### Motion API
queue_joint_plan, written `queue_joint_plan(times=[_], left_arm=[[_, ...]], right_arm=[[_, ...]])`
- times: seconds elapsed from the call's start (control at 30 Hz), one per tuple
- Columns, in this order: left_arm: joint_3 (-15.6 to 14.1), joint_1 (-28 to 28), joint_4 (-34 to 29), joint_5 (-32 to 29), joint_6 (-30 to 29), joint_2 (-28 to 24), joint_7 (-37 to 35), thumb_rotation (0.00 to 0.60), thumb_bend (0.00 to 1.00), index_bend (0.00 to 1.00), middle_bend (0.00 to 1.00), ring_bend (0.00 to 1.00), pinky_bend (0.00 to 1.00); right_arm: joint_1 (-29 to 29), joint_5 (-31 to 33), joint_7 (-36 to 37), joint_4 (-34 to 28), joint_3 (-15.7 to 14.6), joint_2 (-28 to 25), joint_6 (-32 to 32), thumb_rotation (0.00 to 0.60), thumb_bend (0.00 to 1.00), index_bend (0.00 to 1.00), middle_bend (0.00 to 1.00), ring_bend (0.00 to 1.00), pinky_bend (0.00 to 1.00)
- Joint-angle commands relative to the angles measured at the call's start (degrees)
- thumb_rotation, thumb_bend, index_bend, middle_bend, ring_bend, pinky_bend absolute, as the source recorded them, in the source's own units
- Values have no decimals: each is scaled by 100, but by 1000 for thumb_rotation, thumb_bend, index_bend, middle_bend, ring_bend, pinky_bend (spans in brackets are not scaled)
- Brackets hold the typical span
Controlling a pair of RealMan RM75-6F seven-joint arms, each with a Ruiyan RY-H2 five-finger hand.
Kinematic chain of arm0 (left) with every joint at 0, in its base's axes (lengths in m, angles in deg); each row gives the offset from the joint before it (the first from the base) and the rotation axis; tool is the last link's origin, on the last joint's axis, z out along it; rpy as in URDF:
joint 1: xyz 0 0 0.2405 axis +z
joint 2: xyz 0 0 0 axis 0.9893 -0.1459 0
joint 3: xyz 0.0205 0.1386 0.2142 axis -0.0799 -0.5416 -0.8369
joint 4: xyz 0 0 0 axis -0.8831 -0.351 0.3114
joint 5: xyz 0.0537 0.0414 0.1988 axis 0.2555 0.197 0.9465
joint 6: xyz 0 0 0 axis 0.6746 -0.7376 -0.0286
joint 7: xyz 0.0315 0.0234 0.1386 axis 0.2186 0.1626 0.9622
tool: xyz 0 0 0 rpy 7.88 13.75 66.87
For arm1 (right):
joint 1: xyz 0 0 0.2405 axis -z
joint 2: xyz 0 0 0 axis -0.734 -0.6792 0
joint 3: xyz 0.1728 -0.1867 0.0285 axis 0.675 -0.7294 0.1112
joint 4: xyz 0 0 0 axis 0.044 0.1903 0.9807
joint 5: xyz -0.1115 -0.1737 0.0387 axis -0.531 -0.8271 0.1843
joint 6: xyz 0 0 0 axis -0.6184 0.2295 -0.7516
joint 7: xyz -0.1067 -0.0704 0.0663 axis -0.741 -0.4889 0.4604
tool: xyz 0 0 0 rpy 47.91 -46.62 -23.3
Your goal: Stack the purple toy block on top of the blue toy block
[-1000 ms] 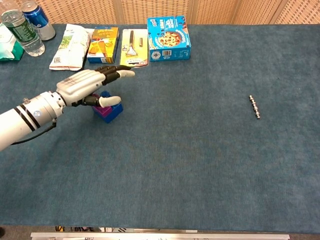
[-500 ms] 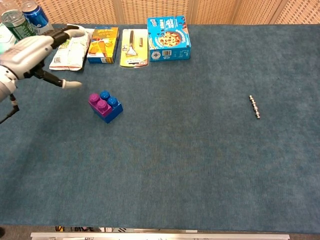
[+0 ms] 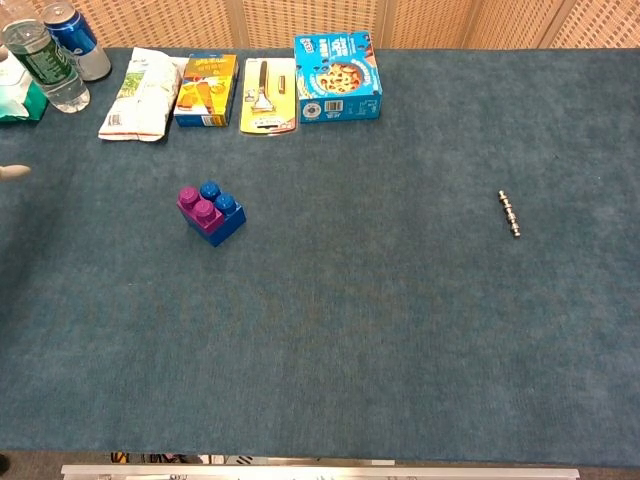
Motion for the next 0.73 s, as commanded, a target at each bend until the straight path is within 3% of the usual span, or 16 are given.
queue_joint_plan(times=[0.03, 0.3, 0.73], left_arm=[[-16, 290, -180, -16, -410, -70, 211, 600, 76, 25, 2, 0, 0], [-80, 748, -270, 153, -971, -104, 467, 600, 77, 53, 20, 0, 0], [-63, 1006, -598, 320, -1025, -351, 681, 600, 76, 54, 20, 0, 0]], right_arm=[[-3, 27, -38, -34, -22, 20, 29, 600, 348, 339, 437, 349, 403], [22, 103, -41, -33, -47, 39, 39, 600, 348, 339, 437, 349, 403], [7, 49, 45, 111, -121, 159, 80, 600, 348, 340, 437, 349, 403]])
